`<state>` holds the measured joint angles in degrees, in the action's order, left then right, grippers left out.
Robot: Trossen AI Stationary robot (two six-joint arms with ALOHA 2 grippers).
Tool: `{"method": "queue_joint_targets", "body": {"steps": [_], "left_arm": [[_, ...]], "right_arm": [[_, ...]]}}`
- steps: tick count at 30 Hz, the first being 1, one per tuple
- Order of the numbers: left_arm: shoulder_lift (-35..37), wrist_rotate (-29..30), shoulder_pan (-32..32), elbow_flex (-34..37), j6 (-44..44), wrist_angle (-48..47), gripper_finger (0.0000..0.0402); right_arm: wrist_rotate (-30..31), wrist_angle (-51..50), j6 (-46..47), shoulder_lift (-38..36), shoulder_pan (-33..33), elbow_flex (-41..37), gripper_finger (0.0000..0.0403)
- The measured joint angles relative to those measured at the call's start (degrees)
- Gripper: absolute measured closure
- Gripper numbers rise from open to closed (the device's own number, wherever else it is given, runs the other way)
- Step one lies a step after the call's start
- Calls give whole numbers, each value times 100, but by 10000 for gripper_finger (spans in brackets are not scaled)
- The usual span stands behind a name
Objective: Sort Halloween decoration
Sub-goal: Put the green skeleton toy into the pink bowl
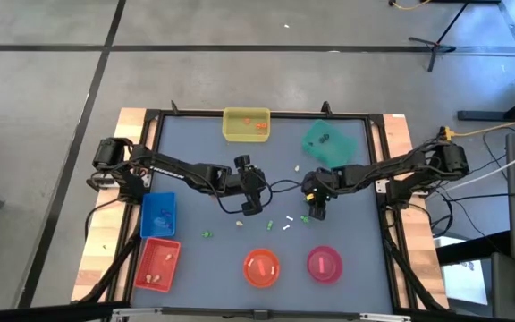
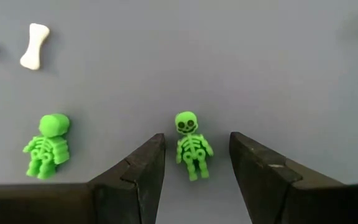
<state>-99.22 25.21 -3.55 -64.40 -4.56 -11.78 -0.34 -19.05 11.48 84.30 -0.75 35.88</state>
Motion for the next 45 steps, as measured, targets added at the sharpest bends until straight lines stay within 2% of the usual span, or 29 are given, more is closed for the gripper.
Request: {"method": "queue_joint_targets", "body": {"steps": [11,21,26,35,45], "left_arm": [[0,2,0,0,-66,-28,216],[0,2,0,0,-142,-27,216],[0,2,-23,0,-153,-23,216],[0,-2,-179,0,-153,-21,216],[0,-2,-352,0,-151,-21,216]], "right_arm": [[-15,-5,37,135,0,11,229],[-26,-11,92,143,-2,7,320],[-31,-13,91,145,-2,2,347],[-40,-107,84,150,-2,109,347],[-527,-960,-146,162,0,935,346]]}}
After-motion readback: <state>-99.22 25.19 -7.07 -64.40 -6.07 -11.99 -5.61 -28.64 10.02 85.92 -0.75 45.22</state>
